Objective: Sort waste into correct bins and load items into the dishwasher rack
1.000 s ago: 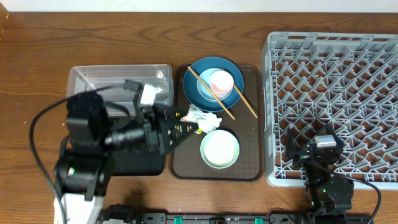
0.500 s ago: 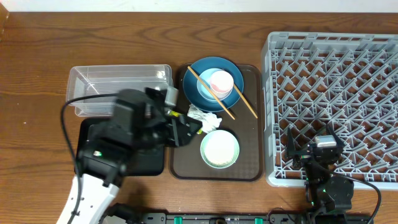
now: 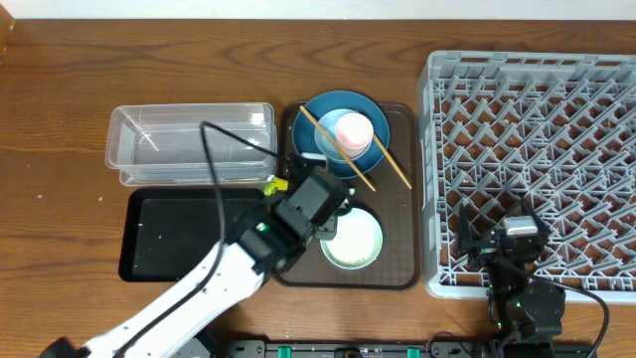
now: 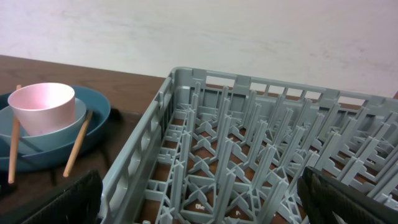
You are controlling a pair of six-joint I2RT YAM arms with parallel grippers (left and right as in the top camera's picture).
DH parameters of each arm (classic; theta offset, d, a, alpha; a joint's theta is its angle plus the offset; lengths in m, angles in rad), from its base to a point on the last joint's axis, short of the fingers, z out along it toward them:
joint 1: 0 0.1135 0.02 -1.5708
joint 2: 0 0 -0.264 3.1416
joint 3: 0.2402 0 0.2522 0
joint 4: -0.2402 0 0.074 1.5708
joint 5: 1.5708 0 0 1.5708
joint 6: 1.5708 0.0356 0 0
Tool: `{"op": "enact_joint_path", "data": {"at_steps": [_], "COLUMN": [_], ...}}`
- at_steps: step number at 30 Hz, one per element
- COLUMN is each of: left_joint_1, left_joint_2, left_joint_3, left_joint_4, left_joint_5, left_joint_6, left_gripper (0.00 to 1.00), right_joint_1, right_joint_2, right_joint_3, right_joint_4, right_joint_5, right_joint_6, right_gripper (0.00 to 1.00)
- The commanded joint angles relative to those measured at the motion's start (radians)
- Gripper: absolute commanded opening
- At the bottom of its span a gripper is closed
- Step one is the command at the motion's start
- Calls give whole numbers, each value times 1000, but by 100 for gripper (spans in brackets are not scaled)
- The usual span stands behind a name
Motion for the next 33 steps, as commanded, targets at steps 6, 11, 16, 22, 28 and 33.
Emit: {"op": "enact_joint_path", "data": {"at_steps": [6, 11, 16, 22, 28, 33], "left_joint_1": [96, 127, 127, 127, 127, 127], "left_joint_2": [61, 122, 195, 236, 267, 314], "left_joint_3": [14, 11, 11, 11, 11, 11], "left_joint_4": [24, 72, 119, 143, 188, 212], "left_joint_5": [-76, -69, 40, 45, 47, 47], "left_joint_6": [-12, -12, -12, -11, -12, -12], "left_gripper": [63, 64, 64, 64, 64, 64], "right_joint_1": [3, 3, 3, 3, 3, 3], "right_joint_2": [-2, -2, -2, -2, -2, -2], "right_joint_3": [-1, -1, -1, -1, -1, -1], "right_joint_4": [-4, -4, -4, -4, -4, -4], "right_joint_5": [3, 3, 3, 3, 3, 3], "right_joint_6": [11, 11, 11, 11, 11, 11], "right_gripper": [99, 99, 99, 99, 99, 99]}}
